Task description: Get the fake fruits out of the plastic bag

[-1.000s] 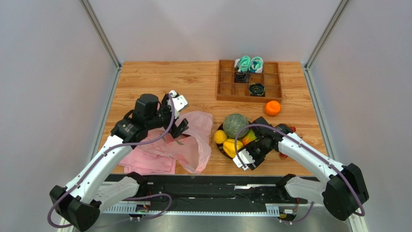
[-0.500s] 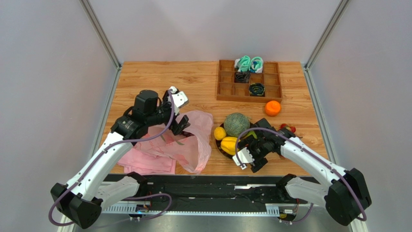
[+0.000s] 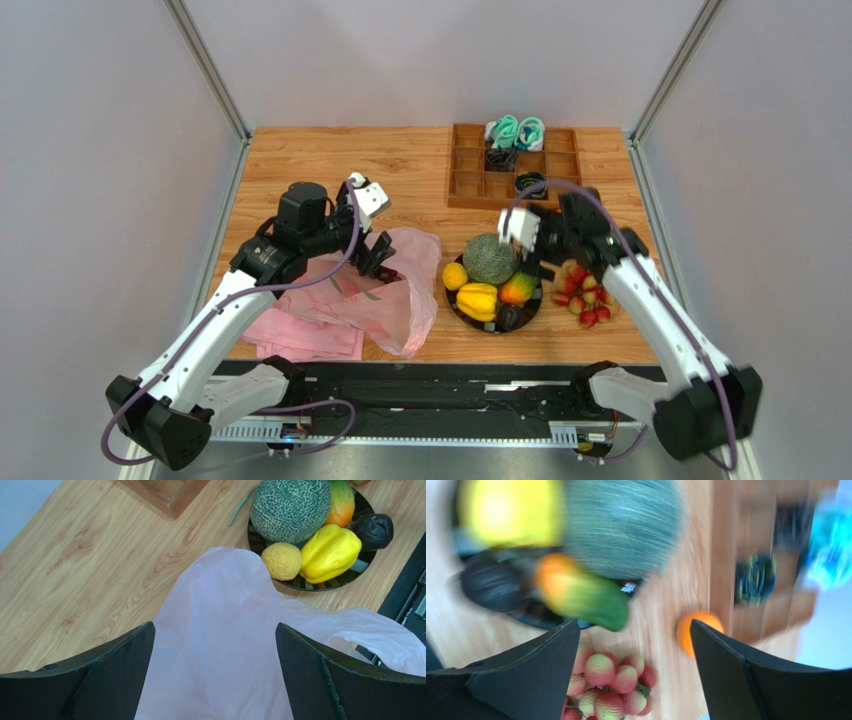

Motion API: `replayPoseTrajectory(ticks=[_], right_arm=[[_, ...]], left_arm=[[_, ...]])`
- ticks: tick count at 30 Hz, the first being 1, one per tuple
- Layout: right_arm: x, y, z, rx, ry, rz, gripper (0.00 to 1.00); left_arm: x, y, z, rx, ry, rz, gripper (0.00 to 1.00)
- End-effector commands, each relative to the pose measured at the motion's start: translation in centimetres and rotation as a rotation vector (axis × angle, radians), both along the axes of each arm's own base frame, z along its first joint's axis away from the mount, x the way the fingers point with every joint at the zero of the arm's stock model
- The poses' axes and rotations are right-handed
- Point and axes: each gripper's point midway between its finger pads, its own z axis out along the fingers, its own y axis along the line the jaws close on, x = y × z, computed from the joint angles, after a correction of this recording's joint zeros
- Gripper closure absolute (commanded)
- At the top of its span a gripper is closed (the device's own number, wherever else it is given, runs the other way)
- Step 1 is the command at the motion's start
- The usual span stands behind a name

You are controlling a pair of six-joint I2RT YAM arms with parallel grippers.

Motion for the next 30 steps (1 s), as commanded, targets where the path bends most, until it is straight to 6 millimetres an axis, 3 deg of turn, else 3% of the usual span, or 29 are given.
replayPoseTrajectory(ticks=[1,2,3,4,6,7,8,15,16,23,30], right_arm=[[10.6,-4.7,1.7,0.224,0.071,-0.591,0.14],[12.7,-5.6,3.4,0.263,0.051,-0.647,0.14],[14.1,-6.4,1.2,0.270,0.127,-0.717,0.14],[15.3,-8.2,1.0,0.286,0.132,-0.776,0.14],[17.0,-9.1,-0.3,0.295,0.159,-0.818,0.13],[17.5,-11.1,-0.7,0.304,0.161,-0.868,0.12],[17.7,-11.5,-1.3,0.301,0.173,-0.880,0.10],[17.8,-13.0,-5.3,0.250,0.280,-0.916,0.06],[18.3,-13.3,-5.1,0.258,0.282,-0.932,0.06],[18.4,-12.9,-9.1,0.275,0.463,-0.982,0.00],[18.1,-13.3,-10.2,0.243,0.475,-0.995,0.01]], left_arm=[[2.0,-0.3,1.4,0.003,0.019,0.054,0.01],[2.4,-0.3,2.2,0.007,0.010,0.061,0.01],[2.6,0.0,2.0,0.028,0.035,0.078,0.01],[3.2,0.2,1.5,0.050,0.046,0.092,0.01],[3.5,0.4,1.8,0.073,0.043,0.084,0.01],[4.0,0.8,1.6,0.098,0.031,0.093,0.01],[4.3,1.1,1.4,0.110,0.028,0.103,0.01],[6.3,2.3,1.3,0.106,0.033,0.151,0.01],[6.6,2.3,1.4,0.109,0.033,0.156,0.01],[6.8,2.2,1.0,0.129,0.043,0.144,0.01],[7.2,1.9,1.1,0.127,0.051,0.138,0.01]])
